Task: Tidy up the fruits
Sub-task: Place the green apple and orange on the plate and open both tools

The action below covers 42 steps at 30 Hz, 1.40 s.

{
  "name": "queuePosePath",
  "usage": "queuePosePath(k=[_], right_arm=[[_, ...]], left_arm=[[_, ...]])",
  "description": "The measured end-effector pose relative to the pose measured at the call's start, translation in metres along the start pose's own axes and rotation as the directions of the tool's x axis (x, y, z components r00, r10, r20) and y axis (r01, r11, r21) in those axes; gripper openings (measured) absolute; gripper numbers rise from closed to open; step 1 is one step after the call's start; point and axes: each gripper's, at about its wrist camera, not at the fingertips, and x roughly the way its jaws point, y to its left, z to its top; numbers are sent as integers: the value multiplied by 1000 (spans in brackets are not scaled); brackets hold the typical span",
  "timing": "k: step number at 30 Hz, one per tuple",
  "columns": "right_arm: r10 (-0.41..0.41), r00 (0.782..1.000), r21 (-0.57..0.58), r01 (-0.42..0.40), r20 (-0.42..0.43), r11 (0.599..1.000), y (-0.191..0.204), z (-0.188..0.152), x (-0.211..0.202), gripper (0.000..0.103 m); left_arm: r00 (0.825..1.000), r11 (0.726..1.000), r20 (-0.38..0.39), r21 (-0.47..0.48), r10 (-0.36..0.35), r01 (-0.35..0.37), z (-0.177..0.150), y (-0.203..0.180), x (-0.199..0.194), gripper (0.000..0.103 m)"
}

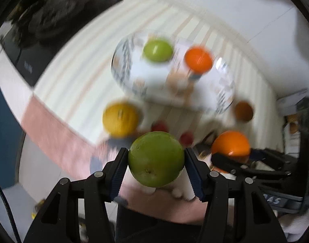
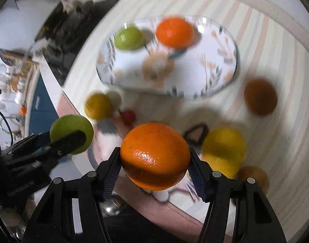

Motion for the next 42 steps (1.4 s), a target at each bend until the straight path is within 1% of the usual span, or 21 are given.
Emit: queuePosePath(k=[3,6,8,10,13,17,24,26,30,31,32,33,34,36,37,38,39,40,41,42], right_arm=[[-1,999,16,0,42,1000,2,30,-4,66],[0,999,27,-1,48,1000,1,64,9,66],[-2,999,18,1,40,1000,4,80,23,66],[-4,1000,12,3,28,1000,11,91,41,66],[-9,1000,6,9,5,1000,21,106,69,66],[-7,1000,-13,7,-5,1000,31,117,91,66],[2,1000,-35,-4,-30,999,46,124,111,66],[5,999,-38,-6,-46,999,50,126,117,67],[2,998,-46,-6,-66,999,48,121,118,67],[10,997,-41,-13,-71,999,47,121,118,67],[18,997,-35,-21,-81,999,46,119,117,73],[17,996,-34,-20,-82,999,46,118,116,80],[12,997,-39,-15,-73,999,42,115,109,81],[0,997,-47,-4,-72,999,43,112,102,81],[-1,997,-45,-3,-76,999,42,111,99,81],[-6,997,-42,3,-76,999,41,110,95,82],[-19,997,-39,16,-73,999,39,108,89,88],[-36,998,-35,34,-60,999,37,105,82,92],[-44,998,-34,42,-52,999,35,104,76,95],[-74,997,-30,73,-37,997,33,101,68,95]], left_arm=[[999,999,46,30,19,-20,33,1,-12,53],[995,995,62,54,81,-84,67,4,-4,53],[995,993,25,66,94,-95,91,13,14,53],[995,994,-23,57,93,-91,106,21,35,53],[991,995,-91,35,99,-96,123,32,63,53],[986,997,-145,5,81,-81,128,39,80,53],[982,996,-166,1,88,-89,132,41,91,54],[980,997,-183,-1,82,-83,131,40,95,54],[979,996,-182,-6,90,-93,132,39,96,54],[978,995,-184,-6,93,-95,132,39,96,54],[979,996,-183,-8,87,-91,132,39,95,54],[981,997,-177,-18,74,-79,132,40,93,55],[983,997,-171,-23,65,-70,133,40,92,60],[986,997,-150,-26,71,-75,139,40,89,66],[988,997,-137,-20,77,-81,139,38,86,75],[988,996,-130,-20,80,-83,139,38,84,81],[989,996,-126,-23,83,-86,138,38,81,83],[989,996,-121,-23,84,-88,137,38,79,84],[990,996,-114,-21,88,-91,135,37,77,85],[990,995,-103,-17,96,-98,133,36,74,86]])
